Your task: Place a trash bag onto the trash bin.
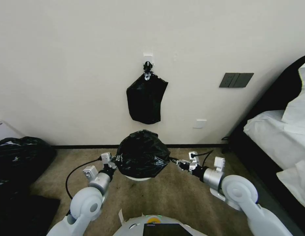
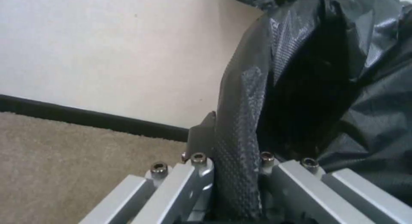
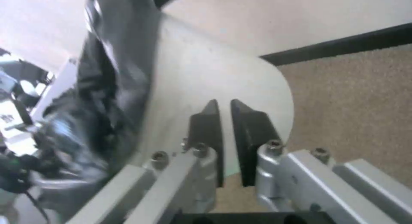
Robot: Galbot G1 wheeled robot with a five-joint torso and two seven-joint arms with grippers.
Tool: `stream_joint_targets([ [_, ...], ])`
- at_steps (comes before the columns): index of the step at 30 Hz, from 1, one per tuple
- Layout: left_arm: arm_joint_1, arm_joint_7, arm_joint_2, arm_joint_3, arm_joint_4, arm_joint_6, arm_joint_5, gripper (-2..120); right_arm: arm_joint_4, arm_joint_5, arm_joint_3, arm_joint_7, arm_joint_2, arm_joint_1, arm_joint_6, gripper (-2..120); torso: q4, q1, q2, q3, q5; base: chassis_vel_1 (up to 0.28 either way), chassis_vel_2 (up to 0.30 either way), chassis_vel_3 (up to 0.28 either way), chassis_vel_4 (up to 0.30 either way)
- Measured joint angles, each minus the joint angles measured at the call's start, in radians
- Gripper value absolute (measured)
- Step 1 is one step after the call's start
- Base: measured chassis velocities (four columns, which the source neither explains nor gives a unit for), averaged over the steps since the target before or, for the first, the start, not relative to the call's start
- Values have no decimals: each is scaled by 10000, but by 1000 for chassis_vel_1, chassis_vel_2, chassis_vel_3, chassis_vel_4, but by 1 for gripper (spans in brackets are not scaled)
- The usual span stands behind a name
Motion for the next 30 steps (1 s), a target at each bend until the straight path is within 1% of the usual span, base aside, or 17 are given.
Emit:
stream_joint_targets([
  [1, 0, 0, 0, 0, 0, 0, 0, 3, 0, 0, 0, 0, 0, 0, 0, 10, 0, 0, 0, 0, 0, 0, 0, 0, 0],
  [3, -39, -1, 7, -11, 107, 10, 0, 3, 91, 842, 496, 7, 147, -174, -14, 22, -1, 0, 0, -1, 0, 0, 0, 0, 0],
  [4, -39, -1, 7, -11, 107, 10, 0, 3, 91, 842, 496, 7, 147, -174, -14, 22, -1, 0, 0, -1, 0, 0, 0, 0, 0],
  [8, -136, -24, -11, 27, 212, 49, -33, 3, 317, 1820, 796, -94, 515, -224, -21, 39, 0, 0, 0, -1, 0, 0, 0, 0, 0],
  [9, -149, -28, -15, 46, 213, 61, -41, 3, 353, 1876, 766, -119, 599, -219, -23, 43, -1, 0, 0, -1, -1, 0, 0, 0, 0],
  [10, -149, -28, -15, 46, 213, 61, -41, 3, 353, 1876, 766, -119, 599, -219, -23, 43, -1, 0, 0, -1, -1, 0, 0, 0, 0],
  [13, -171, -45, -21, 76, 183, 116, -51, 3, 373, 1857, 546, -146, 798, -176, -27, 59, 0, 0, 0, -1, 0, 0, 0, 0, 0],
  [14, -171, -45, -21, 76, 183, 116, -51, 3, 373, 1857, 546, -146, 798, -176, -27, 59, 0, 0, 0, -1, 0, 0, 0, 0, 0],
  [18, -146, -49, -24, 107, 87, 182, -76, 3, 183, 1566, 232, -167, 934, -17, -29, 76, 0, 0, 0, 0, 1, 0, 0, 0, 0],
  [19, -146, -49, -24, 107, 87, 182, -76, 3, 183, 1566, 232, -167, 934, -17, -29, 76, 0, 0, 0, 0, 1, 0, 0, 0, 0],
  [20, -134, -50, -24, 112, 71, 195, -80, 3, 139, 1512, 168, -168, 955, 24, -29, 83, 0, 0, 0, 0, 0, 0, 0, 0, 0],
  [21, -124, -50, -24, 116, 51, 203, -82, 3, 105, 1473, 115, -168, 967, 57, -29, 86, 0, 1, 0, 0, 1, 0, 0, 0, 0],
  [22, -124, -50, -24, 116, 51, 203, -82, 3, 105, 1473, 115, -168, 967, 57, -29, 86, 0, 1, 0, 0, 1, 0, 0, 0, 0],
  [24, -114, -50, -24, 127, 10, 221, -88, 3, 60, 1425, 15, -175, 997, 122, -30, 80, 0, 0, 0, 0, 1, 0, 0, 0, 0],
  [25, -114, -50, -24, 133, -5, 232, -92, 3, 53, 1411, -21, -186, 1010, 142, -30, 73, 0, 0, 0, 0, 0, 0, 0, 0, 0],
  [26, -114, -50, -24, 133, -5, 232, -92, 3, 53, 1411, -21, -186, 1010, 142, -30, 73, 0, 0, 0, 0, 0, 0, 0, 0, 0],
  [30, -133, -50, -31, 160, -14, 249, -100, 3, 52, 1355, -113, -236, 1052, 201, -32, 54, -1, 0, 0, 0, 0, 0, 0, 0, 0],
])
